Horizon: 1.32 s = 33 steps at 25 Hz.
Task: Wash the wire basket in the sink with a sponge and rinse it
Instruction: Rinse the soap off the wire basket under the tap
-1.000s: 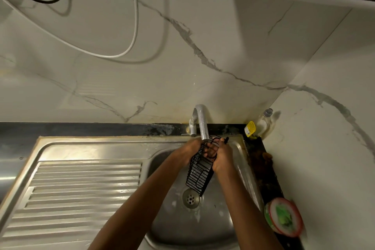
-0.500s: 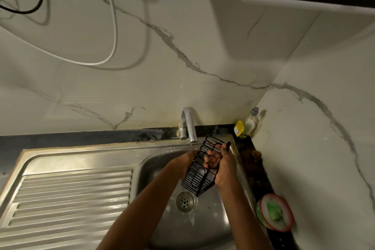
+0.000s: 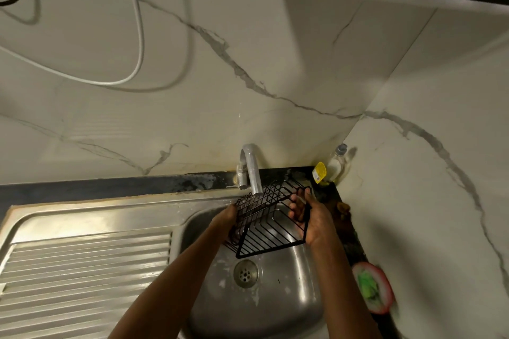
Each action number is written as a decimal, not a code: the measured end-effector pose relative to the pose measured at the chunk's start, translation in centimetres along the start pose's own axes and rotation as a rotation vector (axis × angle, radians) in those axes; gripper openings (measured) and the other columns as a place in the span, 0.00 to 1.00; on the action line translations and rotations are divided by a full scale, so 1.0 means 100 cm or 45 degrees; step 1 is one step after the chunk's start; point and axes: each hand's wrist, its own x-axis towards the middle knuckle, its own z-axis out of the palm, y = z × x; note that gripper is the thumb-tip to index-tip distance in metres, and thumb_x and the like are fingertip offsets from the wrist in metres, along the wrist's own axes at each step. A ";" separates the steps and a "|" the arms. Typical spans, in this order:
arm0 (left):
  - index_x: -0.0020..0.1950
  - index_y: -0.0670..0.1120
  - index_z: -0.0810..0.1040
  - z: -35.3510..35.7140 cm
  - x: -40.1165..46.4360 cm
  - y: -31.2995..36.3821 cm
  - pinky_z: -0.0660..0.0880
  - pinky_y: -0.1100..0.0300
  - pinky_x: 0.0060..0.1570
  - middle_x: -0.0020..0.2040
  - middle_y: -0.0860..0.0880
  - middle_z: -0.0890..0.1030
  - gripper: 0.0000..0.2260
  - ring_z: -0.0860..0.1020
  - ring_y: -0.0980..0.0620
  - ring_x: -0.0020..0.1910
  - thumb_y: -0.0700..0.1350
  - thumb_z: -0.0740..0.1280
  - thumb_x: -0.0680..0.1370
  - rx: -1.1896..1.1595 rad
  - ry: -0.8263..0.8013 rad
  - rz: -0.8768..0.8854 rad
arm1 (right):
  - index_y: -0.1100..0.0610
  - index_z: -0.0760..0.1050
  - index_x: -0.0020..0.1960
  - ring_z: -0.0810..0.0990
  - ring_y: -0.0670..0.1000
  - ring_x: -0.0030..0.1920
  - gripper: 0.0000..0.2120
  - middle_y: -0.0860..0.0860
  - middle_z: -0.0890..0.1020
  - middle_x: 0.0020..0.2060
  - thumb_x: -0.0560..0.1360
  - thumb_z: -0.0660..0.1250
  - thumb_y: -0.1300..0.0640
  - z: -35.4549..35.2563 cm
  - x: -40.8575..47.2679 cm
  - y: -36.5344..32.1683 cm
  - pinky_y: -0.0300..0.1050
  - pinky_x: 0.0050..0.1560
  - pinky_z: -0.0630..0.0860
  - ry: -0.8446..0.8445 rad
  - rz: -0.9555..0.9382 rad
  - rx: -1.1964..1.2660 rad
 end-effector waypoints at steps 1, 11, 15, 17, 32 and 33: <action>0.66 0.46 0.81 0.001 -0.011 0.002 0.82 0.38 0.58 0.60 0.42 0.85 0.26 0.85 0.40 0.57 0.61 0.67 0.76 -0.007 0.002 0.024 | 0.58 0.77 0.48 0.81 0.48 0.26 0.13 0.52 0.84 0.30 0.83 0.61 0.51 -0.004 0.006 0.000 0.39 0.26 0.77 0.051 0.019 -0.069; 0.65 0.38 0.78 -0.008 -0.099 0.020 0.76 0.43 0.67 0.61 0.38 0.82 0.27 0.81 0.38 0.61 0.61 0.64 0.82 -0.366 0.192 -0.002 | 0.60 0.77 0.45 0.64 0.44 0.15 0.22 0.49 0.74 0.22 0.78 0.66 0.40 -0.044 0.040 0.018 0.32 0.17 0.59 0.401 0.180 -0.453; 0.62 0.41 0.78 -0.004 -0.113 0.030 0.80 0.47 0.55 0.59 0.39 0.83 0.28 0.82 0.41 0.56 0.65 0.64 0.81 -0.459 0.083 0.038 | 0.55 0.71 0.36 0.65 0.44 0.16 0.23 0.47 0.71 0.20 0.76 0.67 0.37 -0.049 0.034 0.020 0.32 0.19 0.59 0.356 0.147 -0.362; 0.62 0.40 0.79 0.000 -0.109 0.031 0.80 0.45 0.54 0.58 0.38 0.83 0.28 0.82 0.41 0.54 0.65 0.62 0.82 -0.382 0.096 0.076 | 0.54 0.67 0.34 0.64 0.45 0.16 0.23 0.47 0.68 0.19 0.76 0.67 0.38 -0.049 0.028 0.016 0.32 0.18 0.58 0.345 0.085 -0.312; 0.43 0.46 0.77 0.082 -0.121 0.039 0.74 0.59 0.35 0.30 0.49 0.76 0.20 0.73 0.53 0.29 0.61 0.60 0.81 -0.311 -0.368 -0.023 | 0.62 0.75 0.57 0.86 0.65 0.40 0.30 0.65 0.85 0.47 0.78 0.61 0.34 0.031 -0.001 0.023 0.52 0.33 0.83 0.120 -0.043 -0.502; 0.42 0.46 0.75 0.077 -0.122 0.042 0.73 0.59 0.34 0.30 0.49 0.74 0.18 0.72 0.53 0.28 0.60 0.62 0.79 -0.367 -0.389 0.012 | 0.65 0.75 0.55 0.86 0.65 0.38 0.31 0.64 0.86 0.43 0.79 0.61 0.35 0.036 -0.001 0.024 0.52 0.32 0.83 0.114 -0.052 -0.546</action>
